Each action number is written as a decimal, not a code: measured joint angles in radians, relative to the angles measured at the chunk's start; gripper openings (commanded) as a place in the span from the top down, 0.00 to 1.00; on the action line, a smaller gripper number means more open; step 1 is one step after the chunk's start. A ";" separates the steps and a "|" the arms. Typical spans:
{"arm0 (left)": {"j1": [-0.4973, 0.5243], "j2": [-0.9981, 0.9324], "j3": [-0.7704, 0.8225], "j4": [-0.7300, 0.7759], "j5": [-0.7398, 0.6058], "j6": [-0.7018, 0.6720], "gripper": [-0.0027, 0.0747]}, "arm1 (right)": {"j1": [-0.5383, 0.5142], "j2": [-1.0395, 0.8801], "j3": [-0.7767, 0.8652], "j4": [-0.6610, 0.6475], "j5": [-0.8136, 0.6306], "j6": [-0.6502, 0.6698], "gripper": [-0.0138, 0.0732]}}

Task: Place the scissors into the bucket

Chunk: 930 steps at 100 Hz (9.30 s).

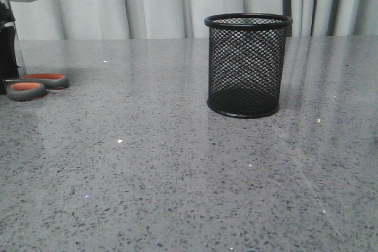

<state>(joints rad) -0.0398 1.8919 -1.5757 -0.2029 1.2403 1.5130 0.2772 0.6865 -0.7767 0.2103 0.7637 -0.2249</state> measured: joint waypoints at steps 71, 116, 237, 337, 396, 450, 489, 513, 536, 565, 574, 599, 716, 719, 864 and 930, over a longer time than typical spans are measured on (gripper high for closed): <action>0.000 0.000 0.000 -0.004 0.000 0.000 0.94 | 0.000 0.000 0.000 0.000 -0.005 0.000 0.34; 0.000 -0.002 0.000 -0.005 -0.004 0.000 0.94 | 0.000 0.000 0.000 0.000 -0.005 0.000 0.34; -0.091 -0.242 -0.103 -0.081 0.003 -0.071 0.94 | 0.000 0.000 0.000 0.220 -0.109 -0.021 0.34; -0.665 -0.244 -0.492 0.064 0.027 -0.329 0.94 | 0.000 0.104 -0.160 0.643 -0.217 -0.211 0.34; -0.727 -0.246 -0.511 0.094 0.041 -0.366 0.94 | 0.000 0.239 -0.238 0.748 -0.229 -0.264 0.34; -0.727 -0.246 -0.511 0.096 0.043 -0.366 0.94 | 0.000 0.340 -0.240 0.991 -0.258 -0.461 0.59; -0.727 -0.246 -0.511 0.108 0.041 -0.366 0.73 | 0.008 0.350 -0.246 1.063 -0.249 -0.485 0.92; -0.727 -0.248 -0.513 0.100 0.043 -0.417 0.38 | 0.008 0.359 -0.246 1.047 -0.251 -0.496 0.92; -0.727 -0.271 -0.534 0.104 0.043 -0.557 0.38 | 0.008 0.359 -0.248 1.035 -0.251 -0.515 0.92; -0.607 -0.346 -0.573 0.130 0.043 -0.819 0.40 | 0.008 0.359 -0.345 0.872 -0.223 -0.517 0.90; -0.548 -0.378 -0.575 0.133 0.043 -0.889 0.43 | 0.006 0.359 -0.382 0.779 -0.192 -0.470 0.90; -0.427 -0.460 -0.575 0.156 0.045 -0.975 0.47 | -0.068 0.359 -0.510 0.389 0.017 -0.241 0.90; -0.391 -0.550 -0.577 0.157 0.051 -0.987 0.47 | -0.019 0.715 -0.810 0.114 0.477 -0.119 0.90; -0.391 -0.550 -0.577 0.157 0.051 -0.987 0.47 | -0.011 0.721 -0.810 0.112 0.473 -0.119 0.90; -0.391 -0.550 -0.577 0.157 0.051 -0.987 0.47 | -0.008 0.758 -1.045 0.070 0.490 -0.118 0.64; -0.391 -0.610 -0.473 0.185 0.049 -1.092 0.99 | -0.009 0.320 -0.598 0.078 0.060 -0.117 0.90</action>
<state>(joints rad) -0.4308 1.2821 -2.0485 -0.0181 1.2895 0.4206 0.2682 1.0061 -1.3746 0.2888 0.8238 -0.3416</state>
